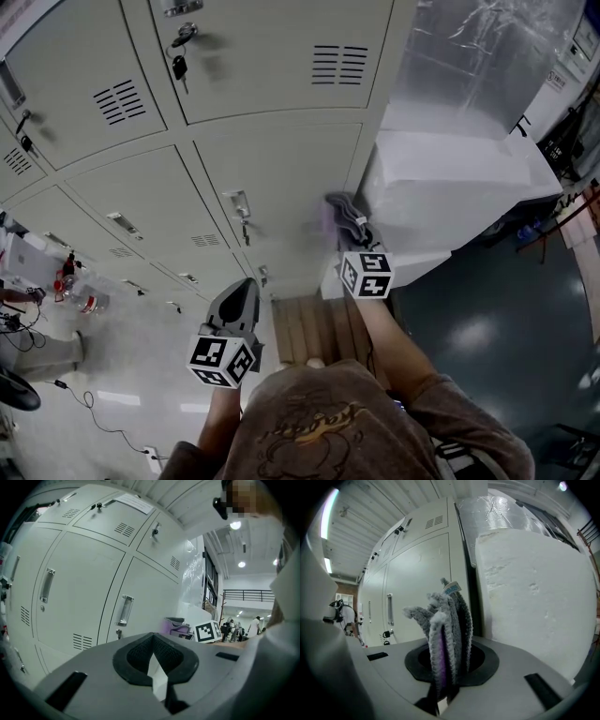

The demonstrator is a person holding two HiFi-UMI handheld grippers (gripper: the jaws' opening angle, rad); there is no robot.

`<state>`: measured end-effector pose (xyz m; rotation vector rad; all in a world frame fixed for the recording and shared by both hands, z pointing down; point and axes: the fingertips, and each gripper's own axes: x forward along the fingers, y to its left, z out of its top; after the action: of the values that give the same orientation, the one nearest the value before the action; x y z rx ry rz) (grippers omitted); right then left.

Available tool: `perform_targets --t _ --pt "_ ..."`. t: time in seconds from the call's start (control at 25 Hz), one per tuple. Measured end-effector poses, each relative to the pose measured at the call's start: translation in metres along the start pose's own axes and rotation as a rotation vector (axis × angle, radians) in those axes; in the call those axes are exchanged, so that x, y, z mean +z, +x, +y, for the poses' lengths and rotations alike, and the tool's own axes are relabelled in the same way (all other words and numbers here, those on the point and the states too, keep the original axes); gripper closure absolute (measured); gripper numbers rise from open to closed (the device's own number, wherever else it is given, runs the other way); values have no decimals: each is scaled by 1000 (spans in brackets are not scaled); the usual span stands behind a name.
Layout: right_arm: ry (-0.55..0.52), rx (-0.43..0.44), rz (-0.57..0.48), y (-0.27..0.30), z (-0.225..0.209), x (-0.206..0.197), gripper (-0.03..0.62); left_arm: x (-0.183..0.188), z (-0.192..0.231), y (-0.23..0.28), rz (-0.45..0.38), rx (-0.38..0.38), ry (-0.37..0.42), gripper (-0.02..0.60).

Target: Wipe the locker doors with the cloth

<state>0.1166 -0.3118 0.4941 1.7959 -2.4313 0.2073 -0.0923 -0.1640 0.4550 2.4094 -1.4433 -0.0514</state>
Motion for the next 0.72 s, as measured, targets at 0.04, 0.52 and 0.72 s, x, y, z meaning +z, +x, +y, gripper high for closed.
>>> perform_targets --t 0.04,0.52,0.72 --pt "2 21 0 -2 6 -2 542 -1 1 -1 1 2 -2 581" --pt "-29 300 64 4 124 -41 542 -1 18 -21 -7 78 -15 581" --pt "-41 405 90 16 178 -59 542 -2 36 -42 -7 146 -22 581"
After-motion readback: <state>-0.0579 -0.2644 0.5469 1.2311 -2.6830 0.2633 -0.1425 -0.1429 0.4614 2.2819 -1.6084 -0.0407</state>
